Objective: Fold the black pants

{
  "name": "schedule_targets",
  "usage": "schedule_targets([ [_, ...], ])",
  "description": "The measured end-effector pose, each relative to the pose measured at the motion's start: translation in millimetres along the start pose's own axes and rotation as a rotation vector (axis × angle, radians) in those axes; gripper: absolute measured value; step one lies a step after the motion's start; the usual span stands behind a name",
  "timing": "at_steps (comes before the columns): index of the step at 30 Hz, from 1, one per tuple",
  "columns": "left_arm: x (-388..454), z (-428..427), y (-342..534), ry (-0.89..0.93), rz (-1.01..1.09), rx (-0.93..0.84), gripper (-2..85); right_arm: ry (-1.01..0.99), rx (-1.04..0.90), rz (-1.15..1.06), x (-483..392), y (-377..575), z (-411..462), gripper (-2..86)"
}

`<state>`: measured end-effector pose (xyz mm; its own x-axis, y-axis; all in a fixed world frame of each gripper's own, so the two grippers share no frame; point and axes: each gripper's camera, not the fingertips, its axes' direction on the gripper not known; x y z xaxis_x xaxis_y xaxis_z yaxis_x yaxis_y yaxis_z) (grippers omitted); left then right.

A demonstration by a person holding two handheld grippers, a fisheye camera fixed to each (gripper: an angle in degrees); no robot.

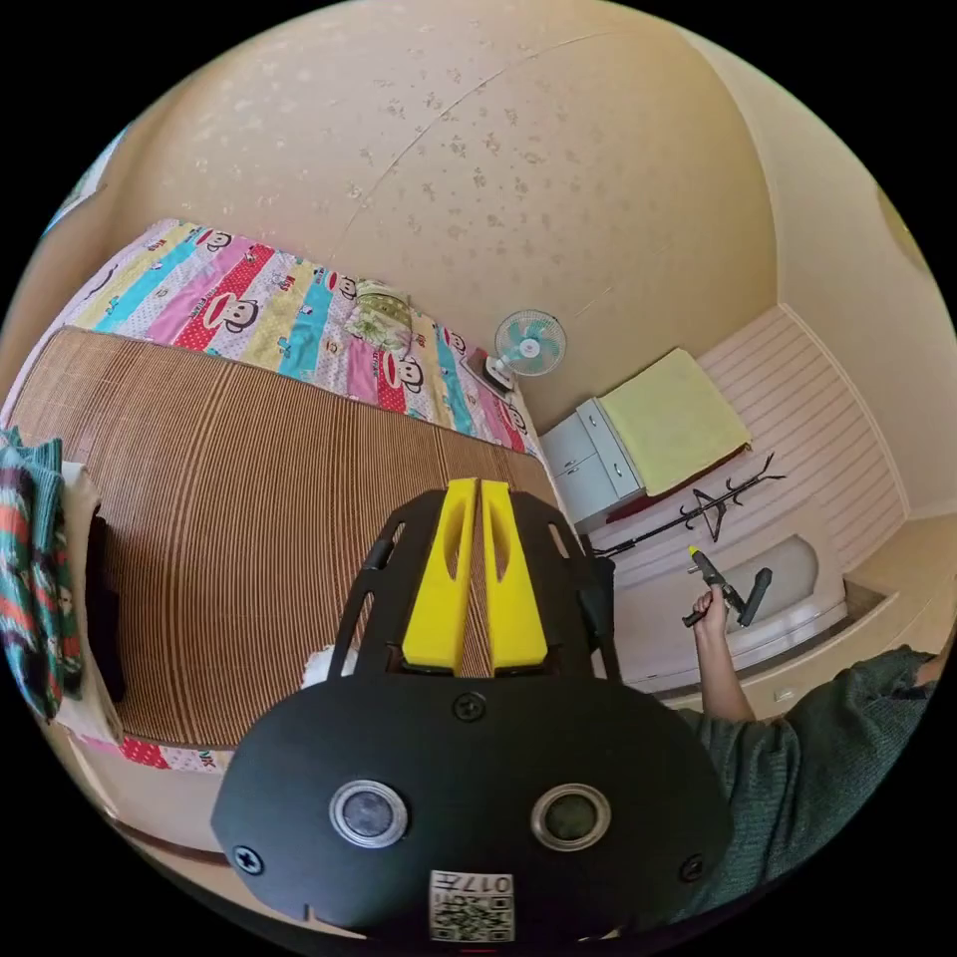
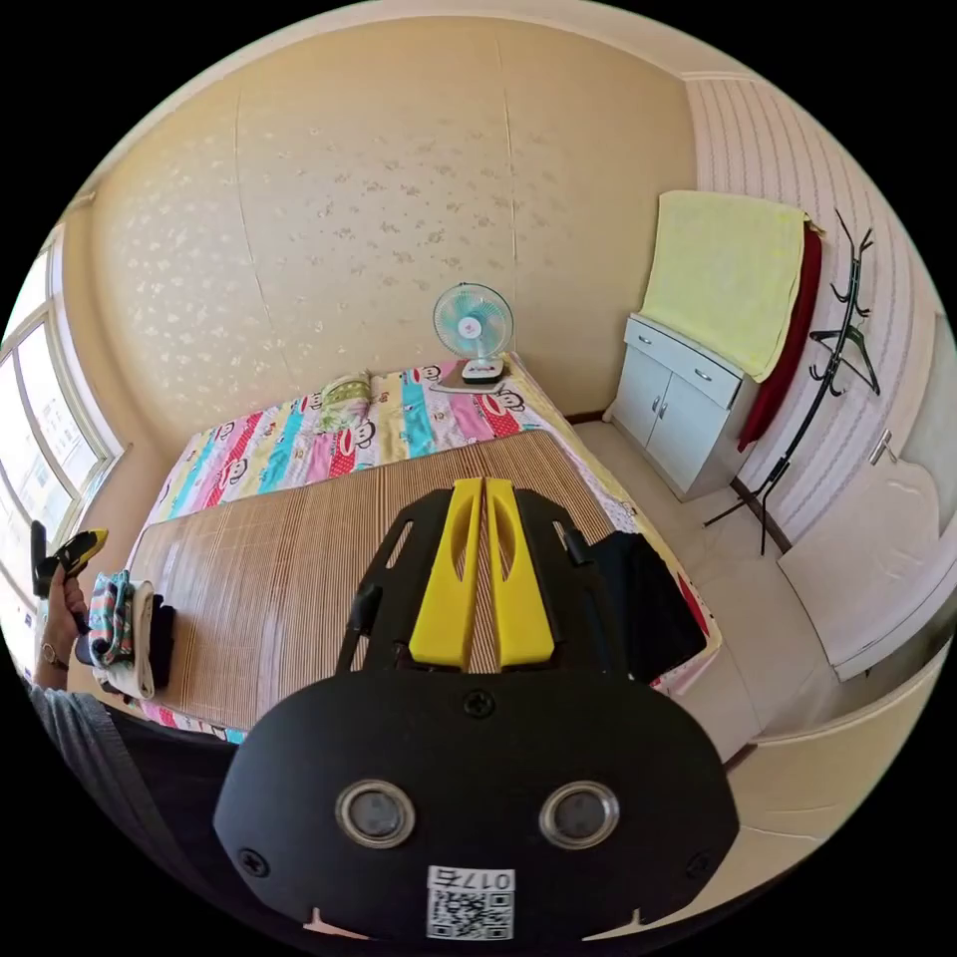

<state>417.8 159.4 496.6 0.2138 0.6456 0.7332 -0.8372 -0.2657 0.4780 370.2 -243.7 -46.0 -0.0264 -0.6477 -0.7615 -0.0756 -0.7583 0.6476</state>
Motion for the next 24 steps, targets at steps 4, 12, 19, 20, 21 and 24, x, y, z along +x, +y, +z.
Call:
schedule_targets([
  [4, 33.0, 32.8, 15.9, 0.0, 0.032, -0.022, -0.9, -0.099, -0.17, 0.095, 79.2, -1.6, 59.5, 0.5],
  [12, 45.2, 39.3, 25.0, 0.065, -0.161, 0.03, -1.0, -0.017, -0.649, 0.237, 206.1, 3.5, 204.4, 1.7],
  [19, 17.0, 16.3, 29.4, 0.333, -0.411, 0.116, -1.0, -0.006, -0.846, 0.256, 261.6, 13.1, 299.6, 6.5],
  [20, 11.8, 15.7, 30.1, 0.375, -0.442, 0.122, -1.0, -0.013, -0.843, 0.254, 267.3, 10.3, 303.2, 6.4],
  [21, 5.3, 17.0, 31.1, 0.42, -0.478, 0.124, -1.0, -0.015, -0.84, 0.251, 269.9, 8.9, 304.4, 6.3],
  [24, -16.1, 26.1, 35.6, 0.549, -0.578, 0.136, -1.0, -0.078, -0.857, 0.23, 279.2, 3.3, 311.4, 4.8],
])
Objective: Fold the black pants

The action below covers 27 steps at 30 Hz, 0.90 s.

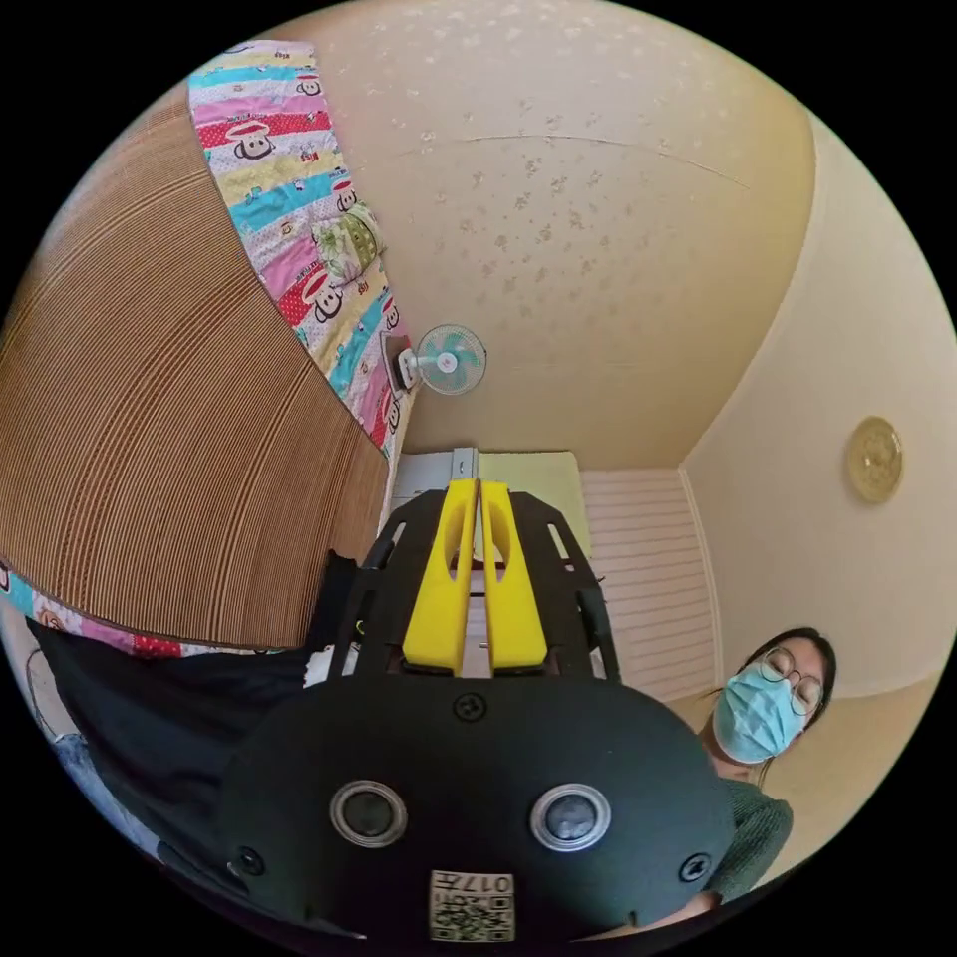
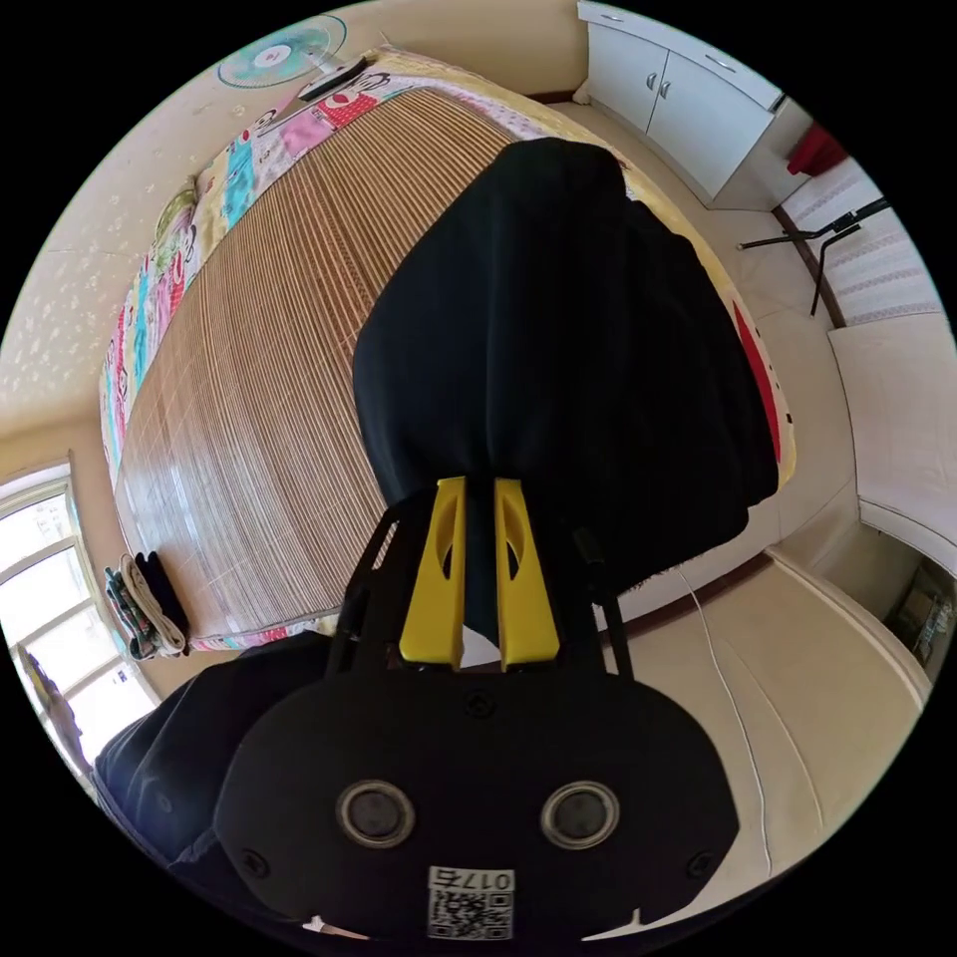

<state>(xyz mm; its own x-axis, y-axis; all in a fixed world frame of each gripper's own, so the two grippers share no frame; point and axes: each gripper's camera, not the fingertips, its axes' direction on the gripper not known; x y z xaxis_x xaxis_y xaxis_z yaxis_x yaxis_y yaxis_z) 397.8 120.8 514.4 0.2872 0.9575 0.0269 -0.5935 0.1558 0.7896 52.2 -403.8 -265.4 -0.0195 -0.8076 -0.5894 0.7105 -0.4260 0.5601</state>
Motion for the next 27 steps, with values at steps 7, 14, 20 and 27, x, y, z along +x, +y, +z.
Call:
schedule_targets([
  [7, -56.2, -2.8, -22.5, 0.199, -0.224, 0.006, -1.0, -0.386, 0.0, -0.15, 15.4, -3.7, -19.3, 1.8],
  [14, -69.8, -23.2, -60.8, 0.214, -0.274, -0.007, -1.0, -0.596, 0.093, -0.325, -11.2, 12.0, -60.2, 1.2],
  [20, -71.8, -43.0, -95.0, 0.236, -0.287, -0.021, -1.0, -0.754, 0.167, -0.54, -65.7, 18.1, -105.1, 1.0],
  [27, -86.5, -65.4, -130.4, 0.279, -0.332, -0.026, -1.0, -0.597, -0.084, -0.783, -155.1, 28.2, -73.4, 0.8],
])
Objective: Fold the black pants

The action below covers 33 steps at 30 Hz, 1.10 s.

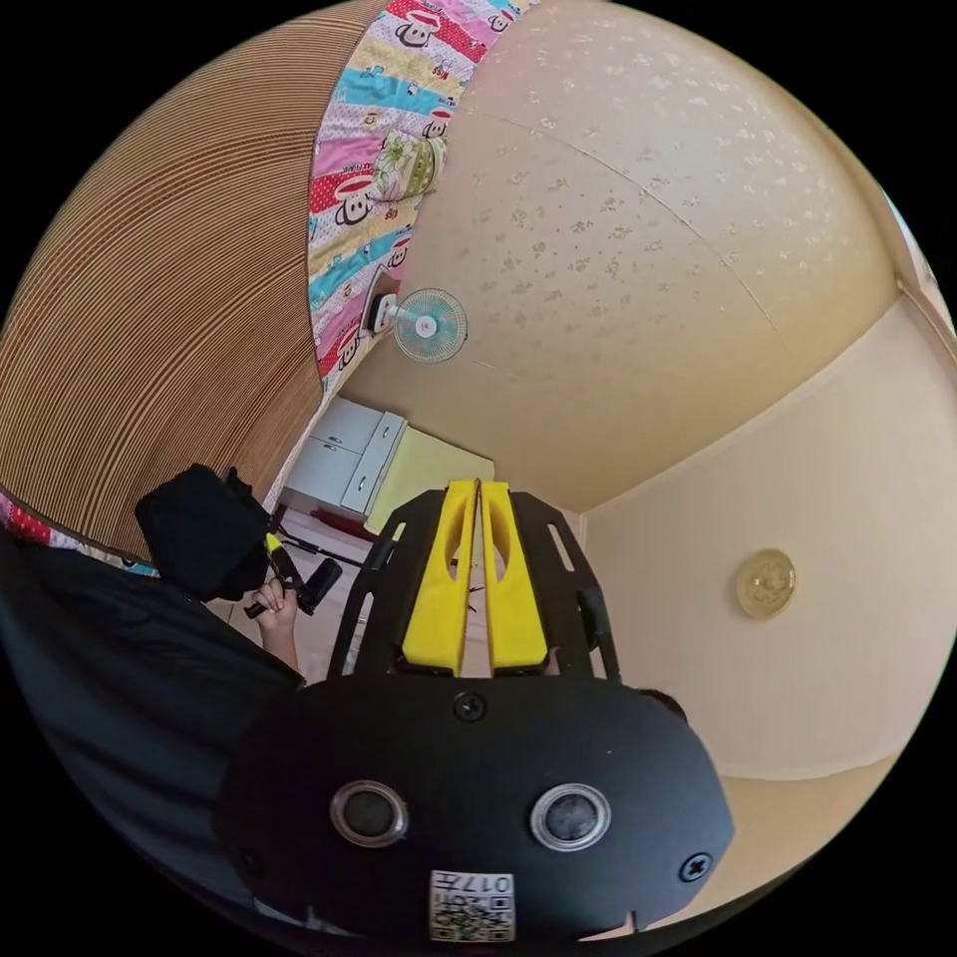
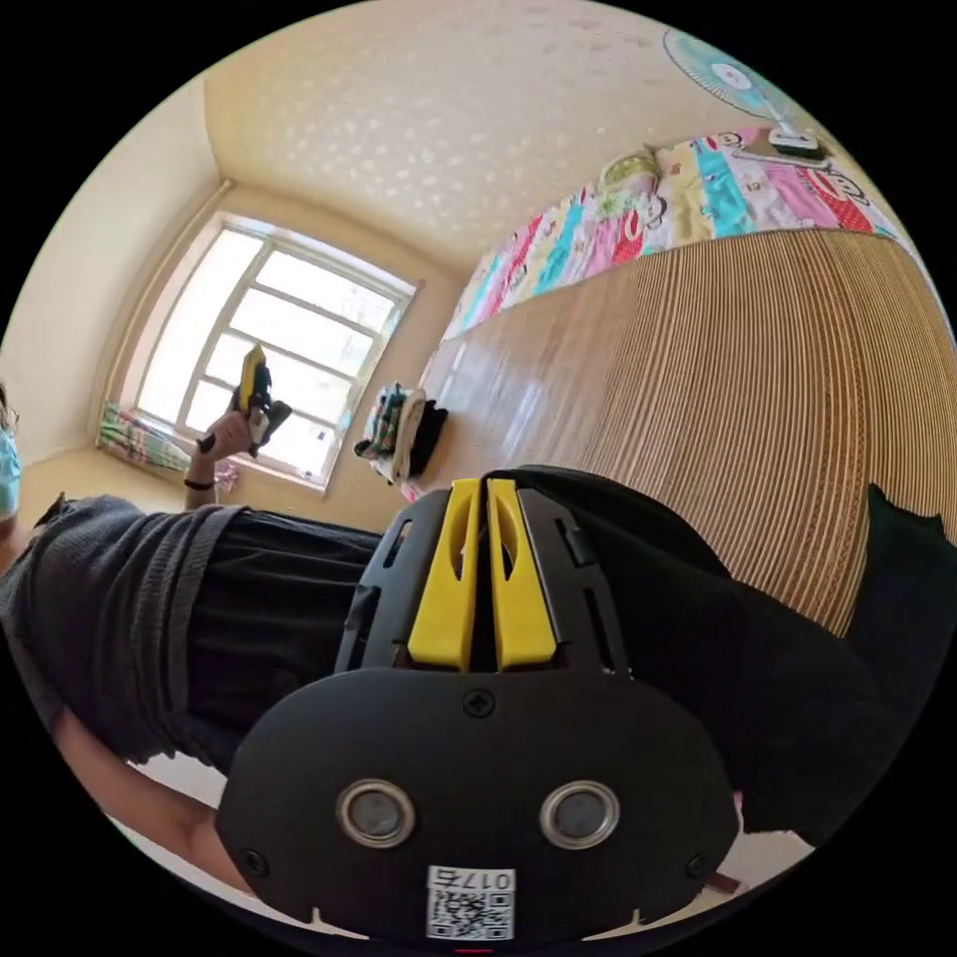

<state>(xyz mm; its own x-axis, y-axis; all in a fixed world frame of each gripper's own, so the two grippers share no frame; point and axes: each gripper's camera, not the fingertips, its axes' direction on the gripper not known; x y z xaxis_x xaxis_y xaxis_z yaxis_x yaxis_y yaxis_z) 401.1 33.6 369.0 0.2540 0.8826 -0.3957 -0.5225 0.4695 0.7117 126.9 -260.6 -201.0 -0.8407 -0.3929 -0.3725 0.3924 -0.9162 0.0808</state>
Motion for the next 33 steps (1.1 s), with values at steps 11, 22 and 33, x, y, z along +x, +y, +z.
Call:
schedule_targets([
  [11, 5.7, -47.6, -41.4, 0.055, -0.039, 0.055, -1.0, 0.005, 0.182, 0.578, 132.4, 75.2, -36.6, 3.5],
  [22, -11.5, -43.1, -84.1, 0.085, -0.087, 0.049, -1.0, 0.017, 0.536, 0.916, 192.0, 142.0, -73.6, 13.4],
  [33, -40.3, -31.4, -111.3, 0.103, -0.105, 0.056, -1.0, 0.299, 0.677, 1.252, 232.5, 210.9, -98.6, 15.1],
])
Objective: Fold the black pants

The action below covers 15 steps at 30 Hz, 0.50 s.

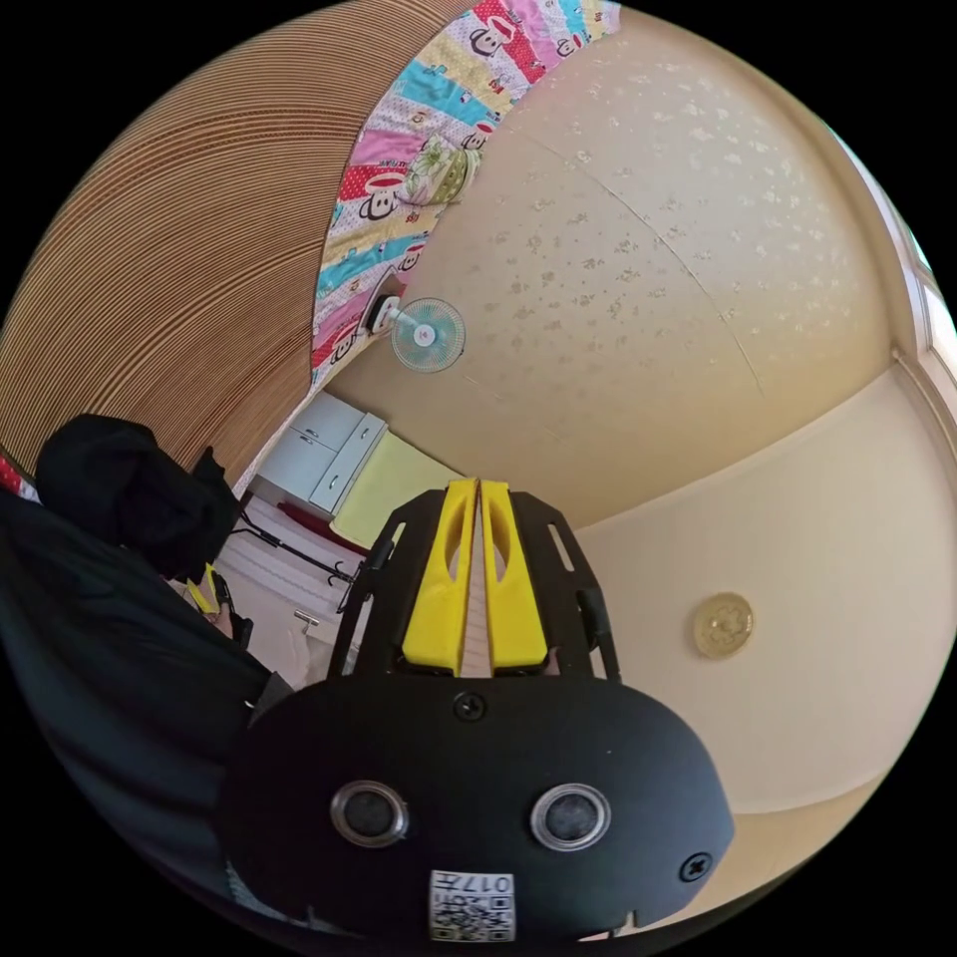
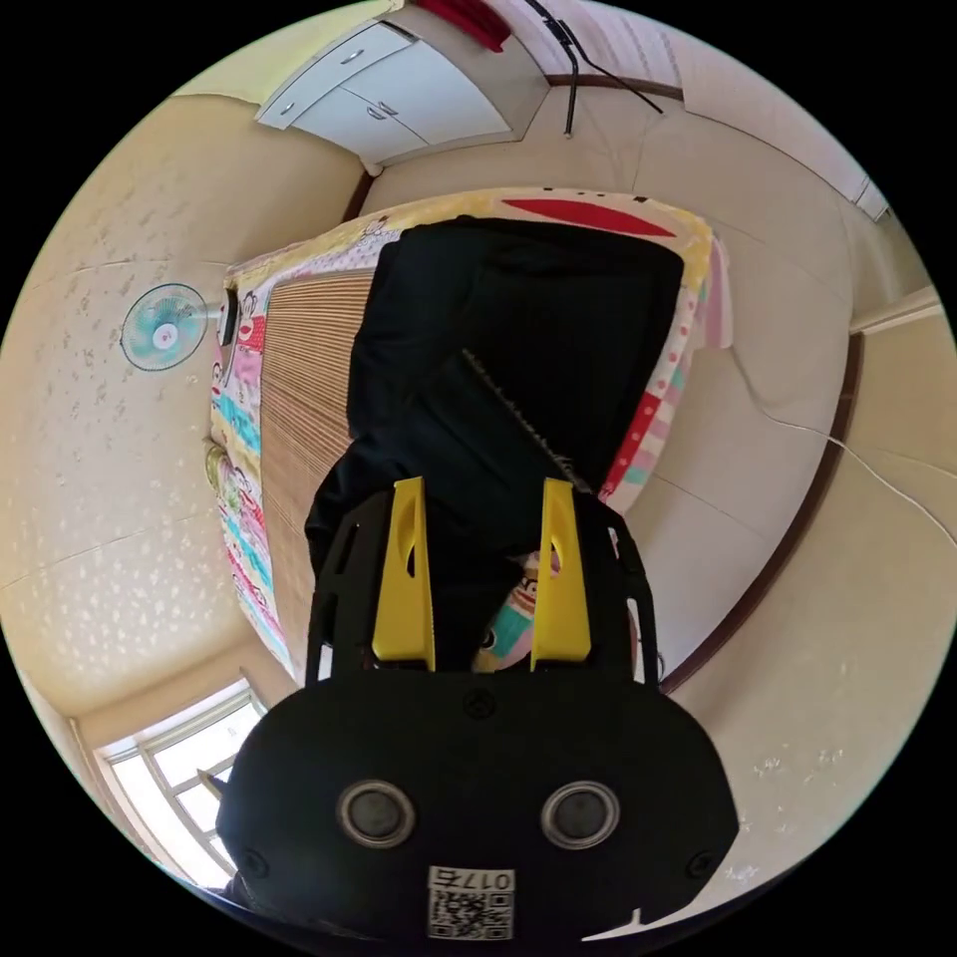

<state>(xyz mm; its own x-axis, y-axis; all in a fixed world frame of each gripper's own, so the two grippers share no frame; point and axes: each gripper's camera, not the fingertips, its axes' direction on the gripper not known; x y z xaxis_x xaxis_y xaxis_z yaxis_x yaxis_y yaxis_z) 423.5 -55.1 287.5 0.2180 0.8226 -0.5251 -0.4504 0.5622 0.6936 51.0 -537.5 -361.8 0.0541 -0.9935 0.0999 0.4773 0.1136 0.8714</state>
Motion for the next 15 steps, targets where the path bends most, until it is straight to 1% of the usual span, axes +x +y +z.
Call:
schedule_targets([
  [1, -1.7, -0.6, -1.1, -0.001, 0.001, 0.005, -1.0, 0.043, 0.035, 0.003, 3.7, 1.0, 2.1, 15.1],
  [3, -9.3, -0.6, -5.1, -0.002, 0.005, 0.015, -1.0, 0.051, 0.049, 0.011, 11.5, 0.1, 14.4, 15.1],
  [7, -27.1, 5.7, -10.0, 0.006, -0.014, 0.009, -1.0, -0.105, -0.098, 0.029, 31.7, -9.5, 86.8, 16.4],
  [9, -40.2, 12.5, -13.0, 0.017, -0.026, -0.004, -1.0, -0.113, -0.111, 0.006, 29.1, -8.6, 107.9, 16.3],
  [10, -43.3, 14.0, -13.7, 0.02, -0.027, -0.006, -1.0, -0.096, -0.091, -0.024, 22.9, -6.3, 112.4, 15.1],
  [12, -54.4, 19.2, -14.6, 0.012, -0.026, -0.009, -1.0, -0.164, -0.09, -0.083, 11.9, -3.9, 118.3, 11.2],
  [13, -57.0, 20.5, -14.4, 0.009, -0.024, -0.01, -1.0, -0.229, -0.091, -0.109, 5.7, -2.5, 121.6, 7.9],
  [14, -62.2, 23.3, -13.9, 0.004, -0.018, -0.015, -1.0, -0.333, -0.098, -0.152, -0.8, -1.8, 125.3, 5.9],
  [15, -67.3, 26.3, -13.4, -0.002, -0.009, -0.022, -1.0, -0.395, -0.105, -0.175, -4.0, -1.8, 127.5, 4.9],
])
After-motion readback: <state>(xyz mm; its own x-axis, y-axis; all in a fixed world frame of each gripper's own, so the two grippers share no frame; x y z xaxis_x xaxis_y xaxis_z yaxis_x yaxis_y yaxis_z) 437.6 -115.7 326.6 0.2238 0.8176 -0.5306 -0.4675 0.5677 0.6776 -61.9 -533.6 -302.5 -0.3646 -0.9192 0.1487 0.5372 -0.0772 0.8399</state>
